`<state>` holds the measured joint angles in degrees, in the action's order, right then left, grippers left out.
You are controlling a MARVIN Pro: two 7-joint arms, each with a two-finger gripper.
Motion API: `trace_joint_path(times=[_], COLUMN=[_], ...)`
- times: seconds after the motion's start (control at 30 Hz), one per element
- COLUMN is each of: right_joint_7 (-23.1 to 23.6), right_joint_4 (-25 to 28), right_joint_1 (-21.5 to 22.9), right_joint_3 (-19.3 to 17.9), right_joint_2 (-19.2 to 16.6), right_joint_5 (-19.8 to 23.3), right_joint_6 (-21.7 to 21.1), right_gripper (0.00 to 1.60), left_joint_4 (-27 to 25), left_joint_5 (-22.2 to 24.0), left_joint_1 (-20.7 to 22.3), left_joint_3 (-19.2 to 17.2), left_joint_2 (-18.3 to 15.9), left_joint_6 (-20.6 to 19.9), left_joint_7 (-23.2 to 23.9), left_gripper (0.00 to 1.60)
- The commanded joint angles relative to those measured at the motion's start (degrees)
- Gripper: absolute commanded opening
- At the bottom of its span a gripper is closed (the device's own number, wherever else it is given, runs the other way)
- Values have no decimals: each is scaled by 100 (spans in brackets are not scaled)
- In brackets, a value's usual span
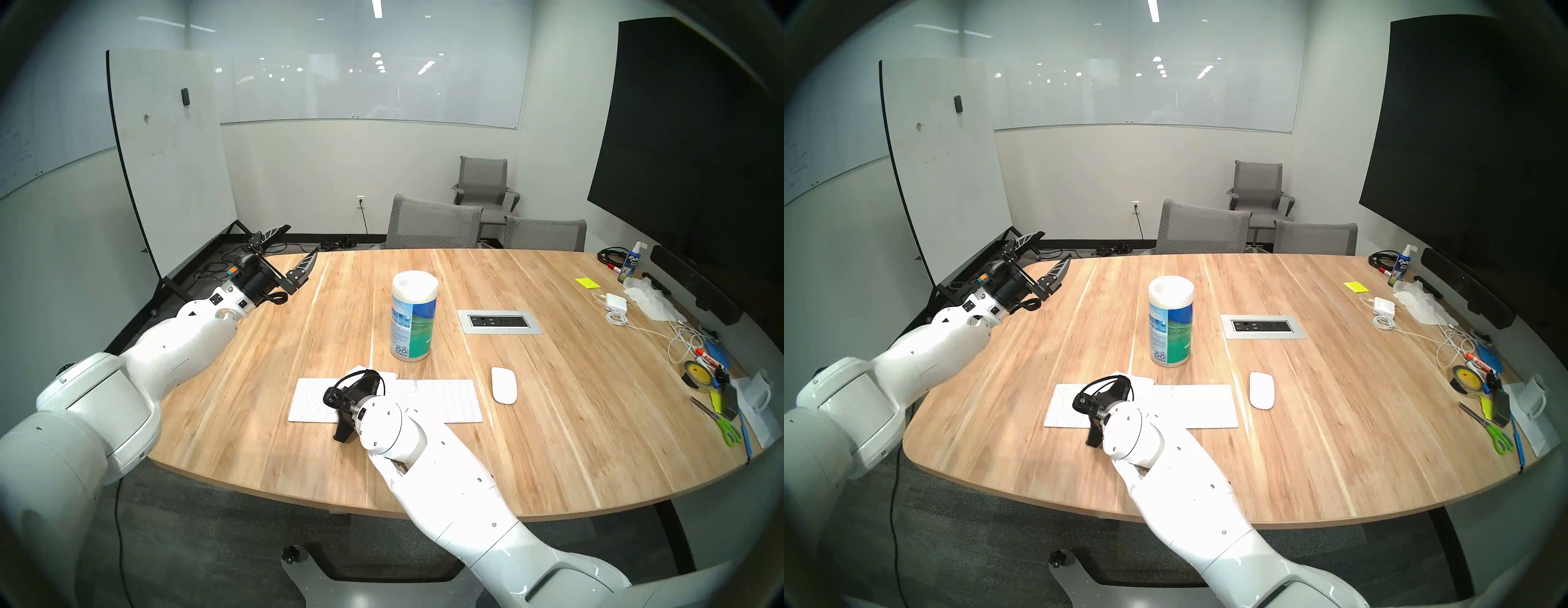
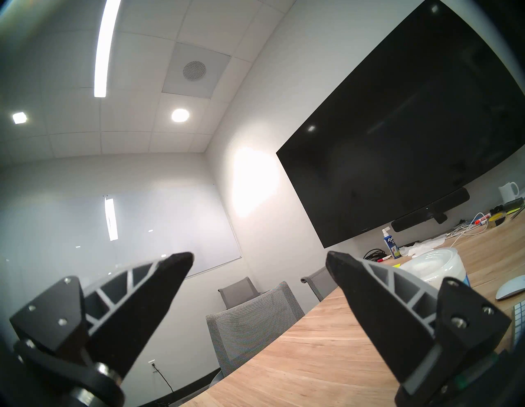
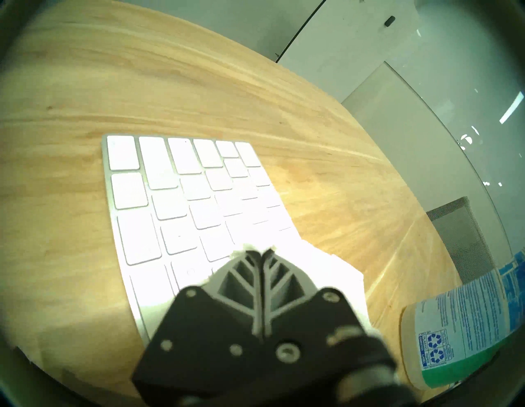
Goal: Wipe the keyboards and mice with a disinfecting wipe, then set the wipe down
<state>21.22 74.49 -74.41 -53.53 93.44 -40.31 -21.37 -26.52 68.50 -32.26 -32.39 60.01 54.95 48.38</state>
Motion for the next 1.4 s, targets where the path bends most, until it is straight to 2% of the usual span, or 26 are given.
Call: trace_joint_path(times=[0.0, 0.3, 0.7, 1.1, 1.37], right_joint_7=[-213, -516, -924, -1200, -1352], right_joint_4=[-20, -182, -439, -664, -919], right_joint_1=[198, 284, 654, 915, 981], right_joint_3=[206, 444, 693, 897, 1159], right_joint_2=[140, 166, 401, 596, 617], right_joint_5=[234, 531, 867, 1158, 1419], right_joint_6=[-27, -57, -189, -280, -271], right_gripper=[0, 0, 0, 0, 0], left_joint_4=[-17, -14, -29, -28, -16], left_joint_5=[9, -9, -29, -50, -63], left_joint_1=[113, 109, 101, 96, 93], left_joint_3=[-70, -94, -116, -140, -160], left_joint_2=[-4, 1, -5, -1, 8], left_joint_6=[5, 5, 5, 5, 5], left_joint_7=[-11, -7, -6, -6, -1], left_gripper=[160, 160, 160, 160, 160])
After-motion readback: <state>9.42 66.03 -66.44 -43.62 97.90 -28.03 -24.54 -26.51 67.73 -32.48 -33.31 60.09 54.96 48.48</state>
